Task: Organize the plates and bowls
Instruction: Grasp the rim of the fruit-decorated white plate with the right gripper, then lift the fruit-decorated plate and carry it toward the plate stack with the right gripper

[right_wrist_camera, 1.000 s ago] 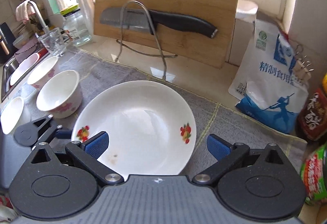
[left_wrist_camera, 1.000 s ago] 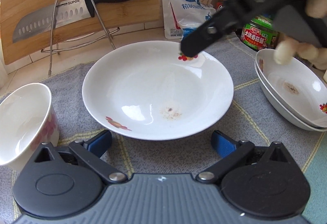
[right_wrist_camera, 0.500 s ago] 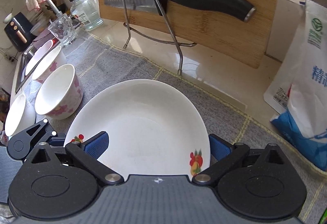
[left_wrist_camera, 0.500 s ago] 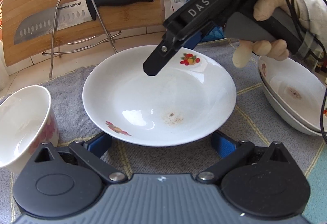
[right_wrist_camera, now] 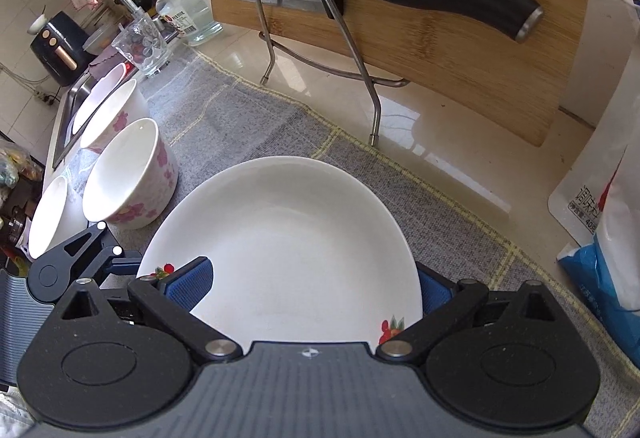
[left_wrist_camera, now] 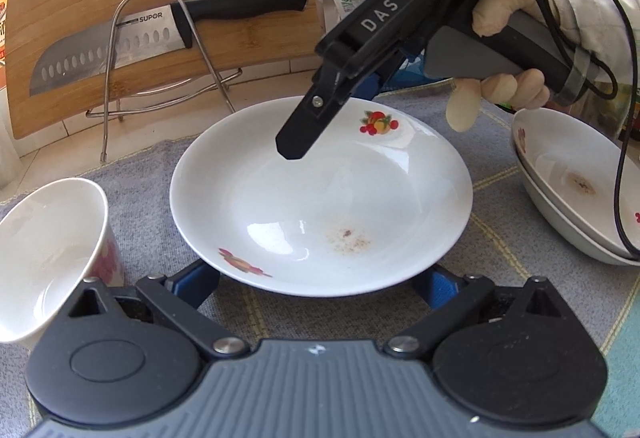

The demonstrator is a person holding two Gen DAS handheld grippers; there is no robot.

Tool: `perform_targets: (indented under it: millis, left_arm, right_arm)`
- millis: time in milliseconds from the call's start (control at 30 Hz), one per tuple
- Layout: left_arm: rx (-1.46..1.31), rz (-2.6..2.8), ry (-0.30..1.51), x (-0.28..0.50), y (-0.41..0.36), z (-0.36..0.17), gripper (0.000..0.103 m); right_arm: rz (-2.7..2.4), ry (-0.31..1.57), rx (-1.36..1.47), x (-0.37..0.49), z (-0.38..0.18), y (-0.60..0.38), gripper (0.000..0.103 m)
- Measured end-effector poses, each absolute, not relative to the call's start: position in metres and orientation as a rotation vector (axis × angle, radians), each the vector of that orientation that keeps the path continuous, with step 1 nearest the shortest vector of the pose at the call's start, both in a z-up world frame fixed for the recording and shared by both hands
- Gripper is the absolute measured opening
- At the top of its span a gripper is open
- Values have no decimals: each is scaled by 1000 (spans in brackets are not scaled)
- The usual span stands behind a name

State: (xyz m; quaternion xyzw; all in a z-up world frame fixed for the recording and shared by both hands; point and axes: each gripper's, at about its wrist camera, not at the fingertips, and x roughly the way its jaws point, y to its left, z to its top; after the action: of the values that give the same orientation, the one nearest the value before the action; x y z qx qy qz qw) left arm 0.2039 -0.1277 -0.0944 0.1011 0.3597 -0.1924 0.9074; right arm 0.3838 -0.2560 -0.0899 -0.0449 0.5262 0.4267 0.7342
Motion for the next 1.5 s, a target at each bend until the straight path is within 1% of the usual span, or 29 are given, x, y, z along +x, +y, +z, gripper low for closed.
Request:
perform_targets:
  millis: [233, 667, 1033, 1500]
  left_arm:
    - [217, -395, 743, 203, -129, -94, 99]
    - [241, -409, 764, 204, -130, -89, 98]
    - [259, -449, 767, 196, -129, -66, 98]
    - [310, -515, 750, 172, -142, -42, 98]
  right_arm:
    - [960, 1173, -84, 388, -86, -255, 103]
    - [935, 1238, 59, 394, -84, -269, 103]
    - [909, 1211, 82, 377, -65, -276, 103]
    - [861, 1165, 126, 334, -44, -300, 103]
